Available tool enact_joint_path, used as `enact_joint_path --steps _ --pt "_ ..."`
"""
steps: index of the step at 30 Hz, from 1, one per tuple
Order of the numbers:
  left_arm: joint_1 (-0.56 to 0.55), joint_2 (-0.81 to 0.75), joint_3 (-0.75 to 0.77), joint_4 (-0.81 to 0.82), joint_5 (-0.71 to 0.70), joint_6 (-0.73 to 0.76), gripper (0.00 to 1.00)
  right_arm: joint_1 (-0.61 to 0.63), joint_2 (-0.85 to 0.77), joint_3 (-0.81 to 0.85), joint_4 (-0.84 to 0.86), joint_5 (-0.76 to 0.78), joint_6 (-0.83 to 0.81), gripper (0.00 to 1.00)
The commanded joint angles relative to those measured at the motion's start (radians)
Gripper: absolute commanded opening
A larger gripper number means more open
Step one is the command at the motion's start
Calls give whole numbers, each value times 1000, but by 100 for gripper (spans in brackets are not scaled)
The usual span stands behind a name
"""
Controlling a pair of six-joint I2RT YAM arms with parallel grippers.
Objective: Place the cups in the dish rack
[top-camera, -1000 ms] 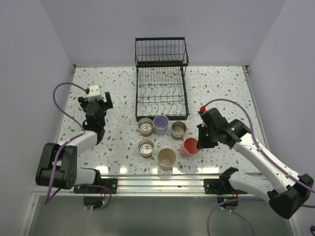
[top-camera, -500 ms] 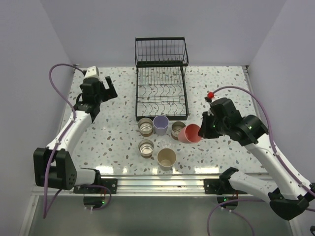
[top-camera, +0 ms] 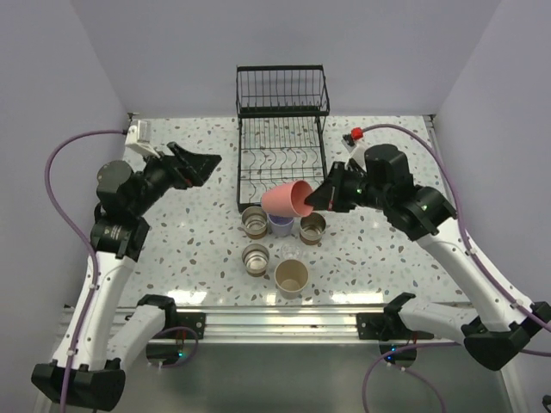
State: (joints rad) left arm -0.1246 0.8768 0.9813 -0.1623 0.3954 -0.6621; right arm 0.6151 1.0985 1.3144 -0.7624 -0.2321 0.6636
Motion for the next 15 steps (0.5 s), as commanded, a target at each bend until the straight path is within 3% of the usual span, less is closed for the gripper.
enact_joint_path --steps 1,5,7,9,15 --pt "-1 -56 -73 147 256 -180 100 3 -6 -33 475 -223 216 0" --pt "-1 -156 -115 271 345 -273 100 3 27 -176 936 -325 601 0" --pt "-1 -176 -127 332 387 -307 100 9 64 -213 1165 -351 716 0" --pt "-1 -205 -135 356 396 -344 100 12 73 -234 1241 -348 791 0" --pt "-1 -237 -139 461 393 -436 100 38 98 -202 1199 -340 748 0"
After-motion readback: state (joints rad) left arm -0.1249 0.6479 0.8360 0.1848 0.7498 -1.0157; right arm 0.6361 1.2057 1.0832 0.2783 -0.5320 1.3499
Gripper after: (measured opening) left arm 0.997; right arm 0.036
